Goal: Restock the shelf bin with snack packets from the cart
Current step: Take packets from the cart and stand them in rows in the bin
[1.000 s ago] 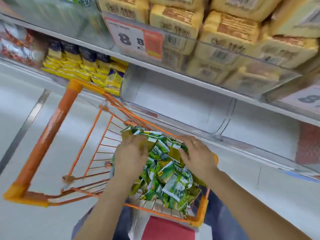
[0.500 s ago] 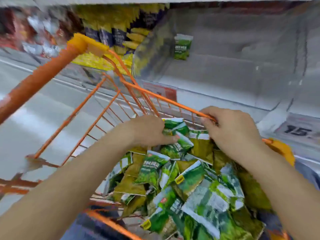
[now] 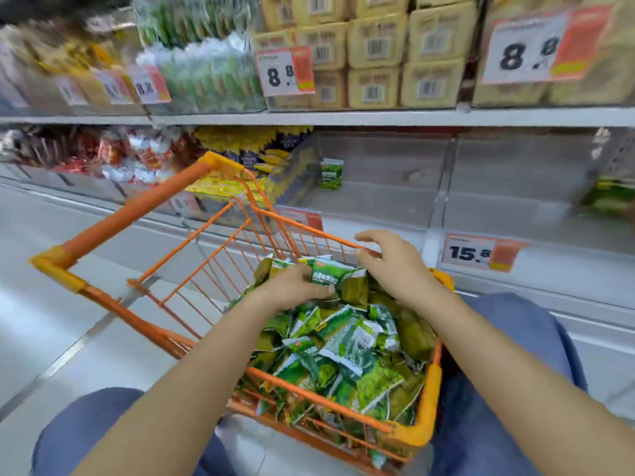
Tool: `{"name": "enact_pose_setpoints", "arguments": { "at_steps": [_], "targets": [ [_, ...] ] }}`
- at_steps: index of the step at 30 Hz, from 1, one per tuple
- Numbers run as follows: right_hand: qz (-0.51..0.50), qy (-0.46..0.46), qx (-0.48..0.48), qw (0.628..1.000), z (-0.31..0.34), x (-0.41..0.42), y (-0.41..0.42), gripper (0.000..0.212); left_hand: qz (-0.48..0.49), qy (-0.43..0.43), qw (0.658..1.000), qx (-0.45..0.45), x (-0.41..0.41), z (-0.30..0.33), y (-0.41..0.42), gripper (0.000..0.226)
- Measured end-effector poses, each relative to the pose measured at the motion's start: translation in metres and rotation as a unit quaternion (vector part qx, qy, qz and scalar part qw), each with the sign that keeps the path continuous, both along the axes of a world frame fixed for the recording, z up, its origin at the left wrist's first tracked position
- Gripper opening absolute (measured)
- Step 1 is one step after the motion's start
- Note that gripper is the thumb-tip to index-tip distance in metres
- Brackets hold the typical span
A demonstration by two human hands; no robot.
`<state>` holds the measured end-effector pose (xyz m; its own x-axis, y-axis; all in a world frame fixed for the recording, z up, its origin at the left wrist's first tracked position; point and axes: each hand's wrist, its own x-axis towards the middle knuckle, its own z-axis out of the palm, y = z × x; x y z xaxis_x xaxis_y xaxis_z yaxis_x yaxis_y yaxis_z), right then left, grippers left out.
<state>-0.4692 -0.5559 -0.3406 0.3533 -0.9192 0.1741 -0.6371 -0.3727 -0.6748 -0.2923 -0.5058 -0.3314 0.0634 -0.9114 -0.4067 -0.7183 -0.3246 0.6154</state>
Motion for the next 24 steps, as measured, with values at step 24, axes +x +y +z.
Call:
{"name": "enact_pose_setpoints", "arguments": {
  "at_steps": [24],
  "targets": [
    [-0.020, -0.256, 0.280, 0.925, 0.028, 0.039, -0.096, 0.029, 0.002, 0.280, 0.956, -0.091, 0.025, 0.025, -0.113, 0.029]
  ]
}}
